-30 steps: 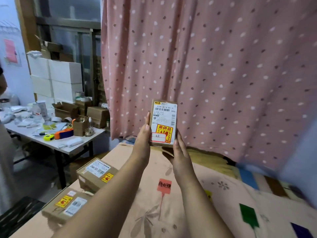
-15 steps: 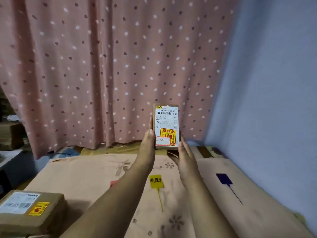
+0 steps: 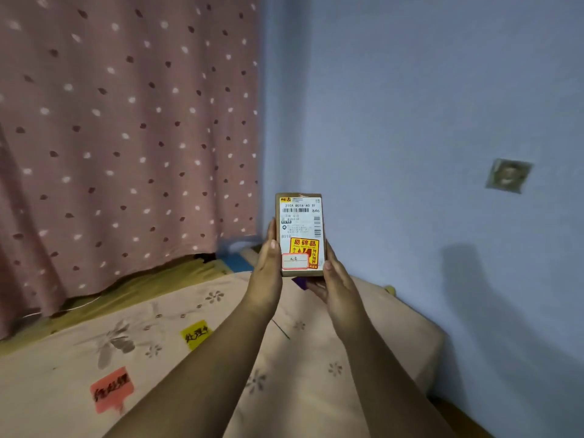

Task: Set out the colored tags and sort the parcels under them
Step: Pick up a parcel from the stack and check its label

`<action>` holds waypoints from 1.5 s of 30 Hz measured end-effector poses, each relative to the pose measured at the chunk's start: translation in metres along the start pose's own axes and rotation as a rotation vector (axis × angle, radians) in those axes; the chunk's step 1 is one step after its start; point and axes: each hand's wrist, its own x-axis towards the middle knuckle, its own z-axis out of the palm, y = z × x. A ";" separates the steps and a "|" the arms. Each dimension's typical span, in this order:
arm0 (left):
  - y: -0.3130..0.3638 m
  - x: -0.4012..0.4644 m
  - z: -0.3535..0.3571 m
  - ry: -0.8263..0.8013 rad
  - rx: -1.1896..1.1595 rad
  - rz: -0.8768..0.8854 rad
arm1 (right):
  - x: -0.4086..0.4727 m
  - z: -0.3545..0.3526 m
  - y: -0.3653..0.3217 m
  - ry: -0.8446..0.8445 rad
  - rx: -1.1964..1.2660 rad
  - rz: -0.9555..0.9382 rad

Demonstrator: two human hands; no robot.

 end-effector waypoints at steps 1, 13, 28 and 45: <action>-0.002 -0.002 0.009 -0.019 -0.017 0.001 | -0.005 -0.009 -0.002 0.013 -0.009 -0.001; 0.015 -0.024 0.110 -0.176 -0.082 -0.009 | -0.041 -0.101 -0.023 0.173 -0.095 -0.011; -0.025 -0.017 0.254 -0.196 -0.117 -0.025 | -0.031 -0.253 -0.015 0.194 -0.164 0.042; -0.078 0.067 0.250 -0.057 -0.097 -0.086 | 0.079 -0.259 0.044 0.064 -0.120 0.106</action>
